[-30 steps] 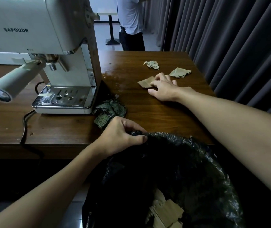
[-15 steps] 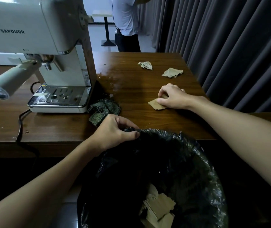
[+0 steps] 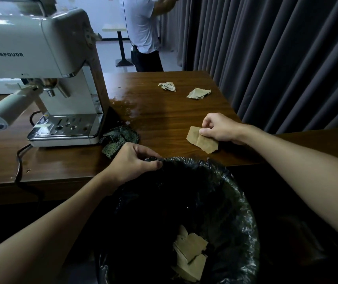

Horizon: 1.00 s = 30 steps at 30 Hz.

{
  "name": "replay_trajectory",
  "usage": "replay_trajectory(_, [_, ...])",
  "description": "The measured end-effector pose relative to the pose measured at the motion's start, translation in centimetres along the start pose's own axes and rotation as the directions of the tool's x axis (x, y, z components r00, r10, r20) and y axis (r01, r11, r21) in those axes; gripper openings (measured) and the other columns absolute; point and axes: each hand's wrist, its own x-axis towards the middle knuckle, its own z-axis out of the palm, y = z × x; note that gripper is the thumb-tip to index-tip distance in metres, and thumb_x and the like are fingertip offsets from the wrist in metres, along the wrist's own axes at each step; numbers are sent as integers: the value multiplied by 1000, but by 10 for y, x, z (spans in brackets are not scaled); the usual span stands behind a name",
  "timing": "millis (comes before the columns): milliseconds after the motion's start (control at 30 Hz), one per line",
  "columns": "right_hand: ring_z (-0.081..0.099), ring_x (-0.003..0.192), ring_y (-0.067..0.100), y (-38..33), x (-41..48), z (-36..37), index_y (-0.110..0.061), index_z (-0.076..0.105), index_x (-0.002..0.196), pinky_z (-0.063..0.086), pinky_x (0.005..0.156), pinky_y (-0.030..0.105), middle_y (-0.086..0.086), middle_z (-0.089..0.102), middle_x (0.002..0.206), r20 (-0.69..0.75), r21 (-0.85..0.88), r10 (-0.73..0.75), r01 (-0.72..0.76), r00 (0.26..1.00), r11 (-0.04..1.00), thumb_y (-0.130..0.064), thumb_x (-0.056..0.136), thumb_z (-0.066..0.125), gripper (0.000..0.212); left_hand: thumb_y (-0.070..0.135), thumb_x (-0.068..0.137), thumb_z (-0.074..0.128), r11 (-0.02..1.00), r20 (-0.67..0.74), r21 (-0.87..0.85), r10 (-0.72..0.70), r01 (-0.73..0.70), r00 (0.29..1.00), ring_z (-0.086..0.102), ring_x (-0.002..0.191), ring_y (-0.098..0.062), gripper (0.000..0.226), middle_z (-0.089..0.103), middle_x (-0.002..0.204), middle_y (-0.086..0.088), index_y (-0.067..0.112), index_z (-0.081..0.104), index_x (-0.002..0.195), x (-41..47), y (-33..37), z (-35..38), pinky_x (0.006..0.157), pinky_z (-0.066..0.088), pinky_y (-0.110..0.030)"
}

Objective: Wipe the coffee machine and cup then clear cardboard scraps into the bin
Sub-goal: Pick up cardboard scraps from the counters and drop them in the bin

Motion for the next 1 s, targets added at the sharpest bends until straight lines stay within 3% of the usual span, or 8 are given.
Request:
replay_trajectory(167, [64, 97, 15, -8, -28, -15, -19, 63, 104, 51, 71, 22, 5, 66, 104, 56, 237, -34, 20, 998, 971, -11, 93, 62, 14, 14, 75, 82, 999, 19, -19, -29, 29, 999, 70, 64, -5, 11, 77, 76, 1, 26, 82, 73, -1, 5, 5, 61, 54, -17])
replay_trajectory(267, [63, 97, 21, -21, -48, -23, -15, 64, 105, 56, 76, 29, 10, 64, 105, 170, 319, -97, 38, 981, 947, -7, 92, 60, 16, 14, 74, 82, 997, 27, -36, -63, 64, 998, 69, 60, -6, 7, 77, 73, -1, 21, 82, 74, -2, 8, 5, 58, 54, -17])
replay_trajectory(367, [64, 100, 24, -30, -65, -28, -12, 64, 116, 55, 86, 35, 15, 65, 113, 449, 401, -202, 5, 870, 916, -12, 93, 61, 23, 9, 78, 82, 996, 5, -17, -83, 83, 997, 68, 59, -8, 10, 77, 76, -6, 18, 82, 77, -2, 8, 6, 56, 54, -19])
replay_trajectory(433, [66, 102, 26, -32, -70, -27, -8, 61, 122, 55, 88, 33, 16, 66, 117, 556, 407, -255, 8, 791, 913, -14, 95, 59, 28, 8, 80, 82, 997, -26, 16, -69, 69, 997, 68, 59, -8, 14, 77, 76, -7, 22, 82, 76, -3, 9, 8, 55, 53, -19])
replay_trajectory(500, [67, 104, 27, -30, -69, -24, -8, 61, 122, 55, 88, 34, 14, 69, 115, 489, 397, -244, 35, 838, 917, -13, 96, 58, 28, 9, 79, 82, 998, -29, 11, -61, 62, 998, 68, 59, -7, 19, 77, 73, -4, 26, 82, 73, -3, 9, 8, 55, 54, -19])
replay_trajectory(633, [64, 106, 20, -17, -48, -22, -16, 66, 112, 53, 87, 35, 8, 68, 114, 138, 322, -187, 135, 973, 937, -15, 92, 63, 20, 10, 80, 81, 996, 11, -36, -81, 81, 997, 70, 61, -8, 16, 77, 75, -3, 25, 83, 74, -2, 11, 3, 58, 56, -20])
replay_trajectory(800, [47, 125, 16, 4, -5, -13, -24, 55, 130, 38, 97, 28, 0, 52, 137, -43, 138, -89, 94, 995, 986, -22, 92, 63, 38, 7, 80, 80, 996, -5, -21, -87, 87, 996, 68, 57, -6, 20, 76, 71, -3, 24, 82, 71, 0, 10, 1, 53, 52, -17])
replay_trajectory(1000, [28, 143, 23, 19, 51, -4, -25, 33, 148, 30, 115, 41, 3, 27, 158, -86, 1, -13, 14, 996, 1000, -33, 94, 60, 61, 7, 79, 82, 998, -39, 6, -69, 70, 997, 67, 59, -6, 12, 77, 72, -5, 18, 82, 77, 5, 4, -1, 55, 50, -16])
